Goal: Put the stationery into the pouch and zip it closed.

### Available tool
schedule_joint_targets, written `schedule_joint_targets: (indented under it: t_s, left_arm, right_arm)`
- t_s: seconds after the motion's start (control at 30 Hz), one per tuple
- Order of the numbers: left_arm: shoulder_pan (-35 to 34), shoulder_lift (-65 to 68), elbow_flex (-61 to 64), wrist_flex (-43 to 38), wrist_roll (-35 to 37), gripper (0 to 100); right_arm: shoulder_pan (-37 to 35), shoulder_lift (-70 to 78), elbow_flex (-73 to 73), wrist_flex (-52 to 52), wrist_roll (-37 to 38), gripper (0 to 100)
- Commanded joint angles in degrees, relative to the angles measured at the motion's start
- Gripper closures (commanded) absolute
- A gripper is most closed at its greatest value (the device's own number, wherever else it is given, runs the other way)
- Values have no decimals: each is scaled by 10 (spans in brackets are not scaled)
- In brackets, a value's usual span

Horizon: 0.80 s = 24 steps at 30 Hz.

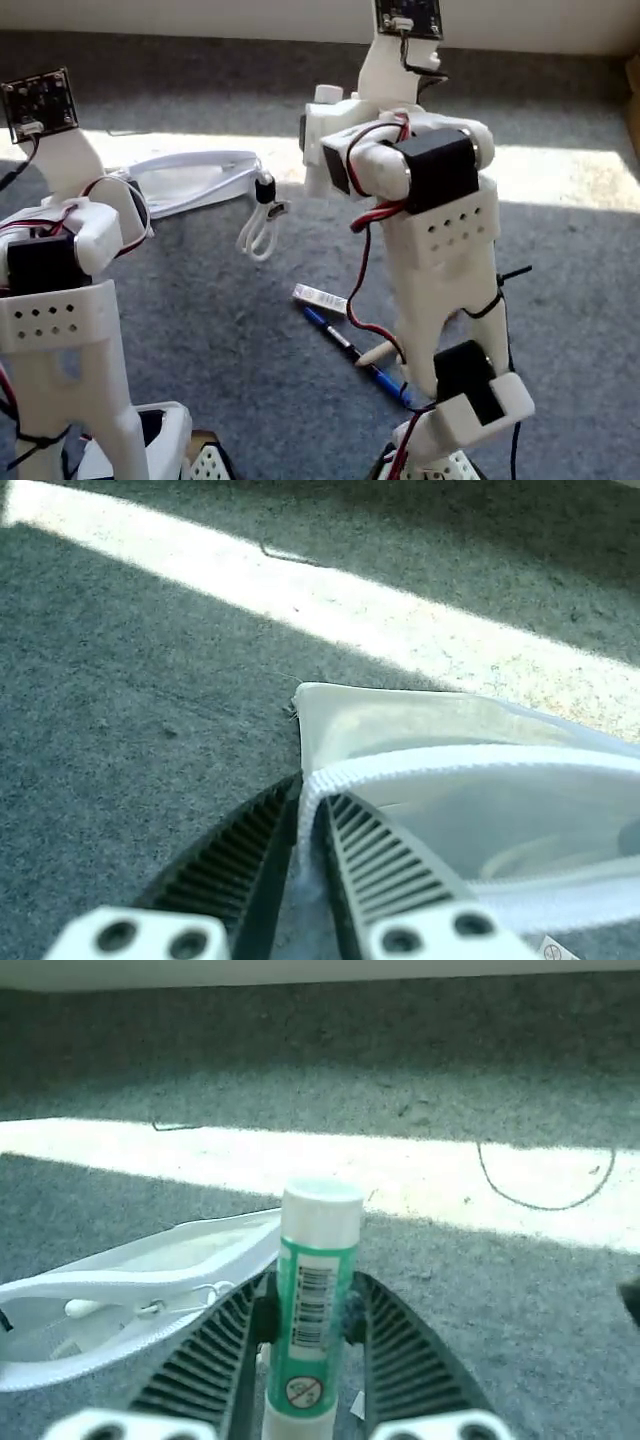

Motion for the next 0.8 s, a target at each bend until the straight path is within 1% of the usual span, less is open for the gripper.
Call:
schedule_joint_targets:
  t_s: [0.0,0.13,0.27,0.4,0.57,0.77]
  left_arm:
    - [8,15,1,-7,6,993]
    - [8,15,1,-7,6,993]
    - [8,15,1,-7,6,993]
    - [8,15,1,-7,6,993]
    - [8,15,2,-7,6,993]
    - [8,12,16,-11,5,993]
  right_arm:
    - [-7,-62,29,-39,7,983]
    - [-32,-84,32,-44,8,983]
    - [-73,-103,36,-57,8,983]
    - [-95,-108,34,-75,8,983]
    - [-128,-108,33,-119,9,984]
    - [-148,-108,36,-153,9,984]
